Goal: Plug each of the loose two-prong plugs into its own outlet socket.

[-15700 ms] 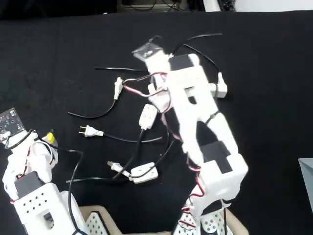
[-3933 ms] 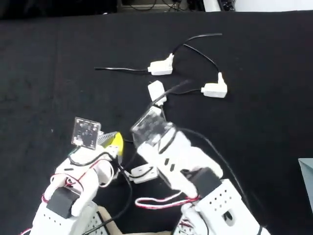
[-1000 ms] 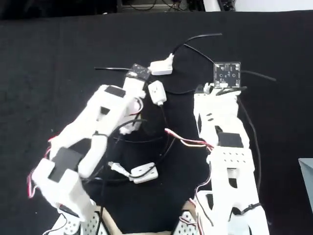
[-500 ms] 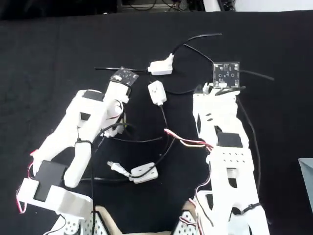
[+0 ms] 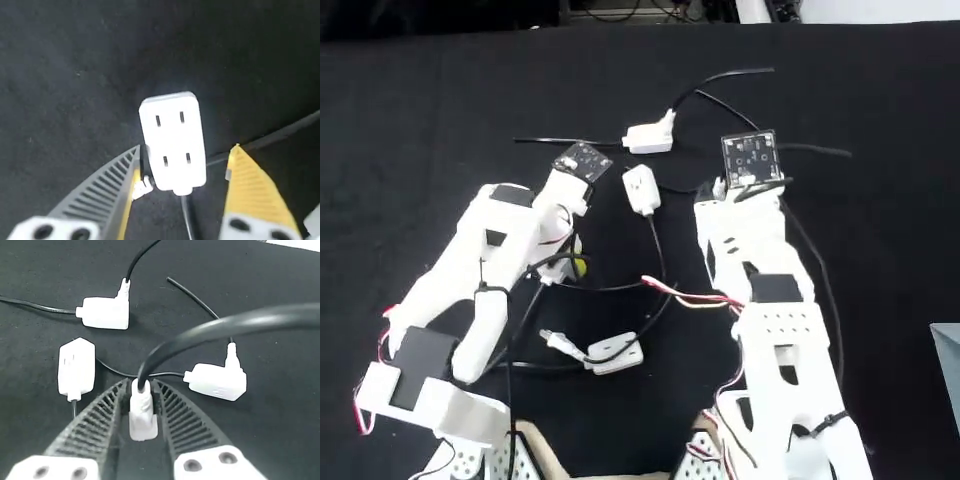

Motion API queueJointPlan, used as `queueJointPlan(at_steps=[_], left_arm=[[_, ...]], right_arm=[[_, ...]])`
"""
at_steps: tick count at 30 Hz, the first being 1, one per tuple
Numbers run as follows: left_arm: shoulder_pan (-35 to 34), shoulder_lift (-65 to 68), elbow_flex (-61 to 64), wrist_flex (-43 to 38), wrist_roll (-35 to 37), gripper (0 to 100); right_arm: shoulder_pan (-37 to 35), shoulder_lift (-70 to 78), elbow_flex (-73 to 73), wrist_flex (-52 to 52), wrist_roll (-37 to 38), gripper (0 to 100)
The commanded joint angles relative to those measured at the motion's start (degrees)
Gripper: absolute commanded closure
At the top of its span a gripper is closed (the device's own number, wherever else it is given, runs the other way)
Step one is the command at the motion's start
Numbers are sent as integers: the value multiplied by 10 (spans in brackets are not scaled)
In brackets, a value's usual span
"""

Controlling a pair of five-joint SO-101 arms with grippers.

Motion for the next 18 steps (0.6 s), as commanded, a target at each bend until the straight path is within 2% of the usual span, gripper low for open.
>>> queueJointPlan(at_steps=[1, 6, 12, 15, 18], left_arm=[[-5, -3, 14, -49, -5, 747], [11, -4, 58, -111, -6, 816], [22, -9, 57, -116, -8, 839], [29, -9, 52, -115, -55, 844], [33, -9, 53, -112, -71, 839]], right_arm=[[-9, -2, -4, -9, 4, 987], [-9, -2, -4, -8, 4, 987], [-9, -1, -4, -8, 4, 987], [-9, -1, -4, -8, 4, 987], [-9, 0, -4, -8, 4, 987]])
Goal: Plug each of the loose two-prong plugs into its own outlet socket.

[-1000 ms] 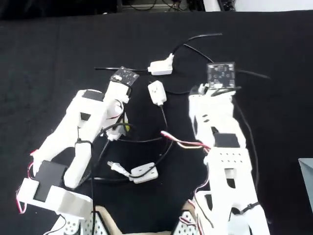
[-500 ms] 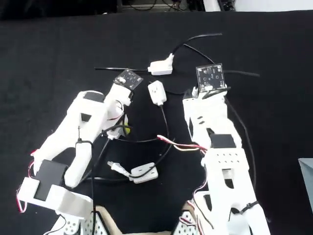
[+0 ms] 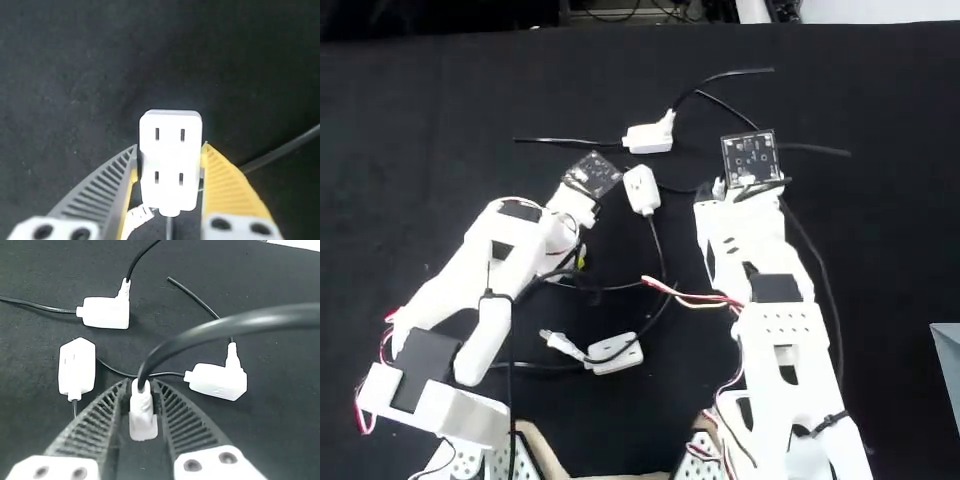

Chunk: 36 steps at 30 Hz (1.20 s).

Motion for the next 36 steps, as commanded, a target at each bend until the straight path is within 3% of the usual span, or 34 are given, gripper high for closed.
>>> queueJointPlan(at_steps=[1, 6, 11, 17, 28, 36], left_arm=[[12, -10, -11, -5, -17, 827], [1, -26, -10, -4, -15, 736], [-1, -101, 19, 1, -4, 734], [-8, -232, 61, 73, 25, 733], [-175, -351, 142, 154, 135, 736], [-233, -382, 245, 149, 140, 736]], right_arm=[[-8, 0, -4, -8, 4, 987], [-8, 0, -4, -8, 4, 987], [-9, 0, -4, -8, 0, 987], [-57, -3, 20, -11, 0, 987], [-179, 0, 33, -10, -63, 986], [-294, 1, 30, -18, -61, 986]])
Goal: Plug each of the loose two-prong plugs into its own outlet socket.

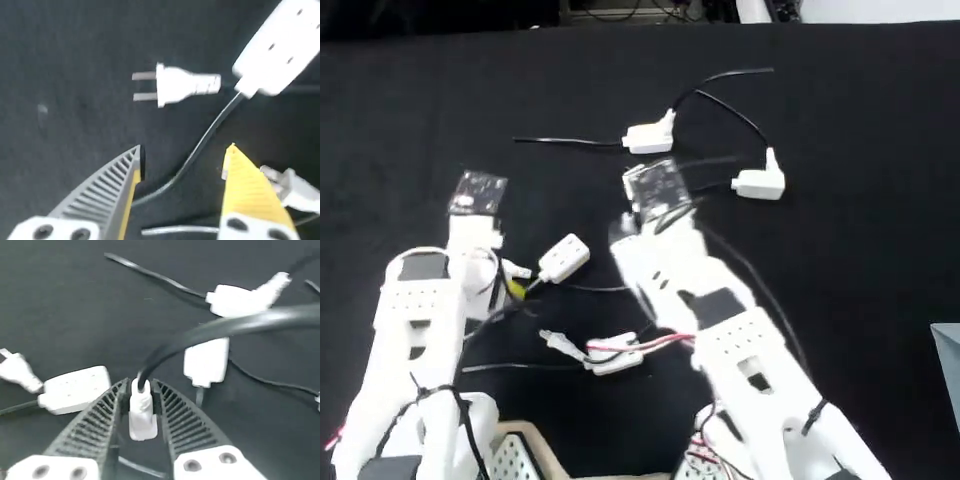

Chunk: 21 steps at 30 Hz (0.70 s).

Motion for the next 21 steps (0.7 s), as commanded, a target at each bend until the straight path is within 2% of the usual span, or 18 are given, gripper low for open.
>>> queueJointPlan(at_steps=[1, 5, 10, 15, 21], left_arm=[[-34, -24, 15, 3, 4, 736], [-53, -36, 36, -6, 4, 736], [-56, -36, 87, -67, 3, 736], [-56, -36, 93, -70, 3, 736], [-56, -36, 94, -71, 3, 736]], right_arm=[[-55, 1, -4, -31, -5, 986], [-80, 22, -11, -63, -4, 986], [-94, 140, -65, -83, 33, 987], [-94, 242, -95, -150, 56, 987], [-91, 282, -96, -229, 73, 987]])
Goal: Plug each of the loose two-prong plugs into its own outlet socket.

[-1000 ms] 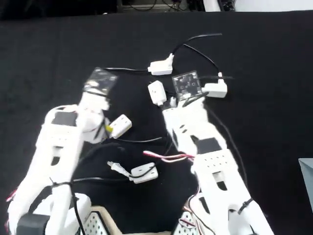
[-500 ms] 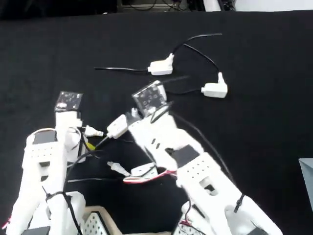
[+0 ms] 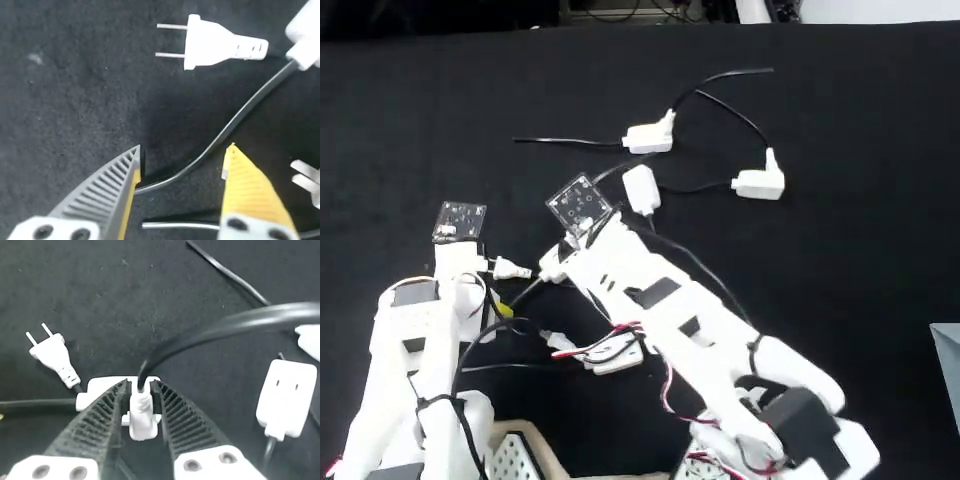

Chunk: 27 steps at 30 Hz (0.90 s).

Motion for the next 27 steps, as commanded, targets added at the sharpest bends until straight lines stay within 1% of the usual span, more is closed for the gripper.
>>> queueJointPlan(at_steps=[1, 4, 8, 11, 16, 27], left_arm=[[-5, -12, -1, -13, 2, 736], [-5, -12, 0, -13, 2, 736], [-5, -12, 0, -13, 2, 736], [-5, -12, 1, -13, 2, 736], [-5, -12, 2, -13, 2, 736], [-5, -12, 3, -13, 2, 736]], right_arm=[[-5, 14, -31, -53, 7, 987], [-5, 46, -33, -84, 8, 987], [-4, 90, -31, -138, 41, 987], [-4, 108, -29, -164, 52, 987], [17, 109, -29, -170, 52, 987], [11, 109, 13, -167, 47, 987]])
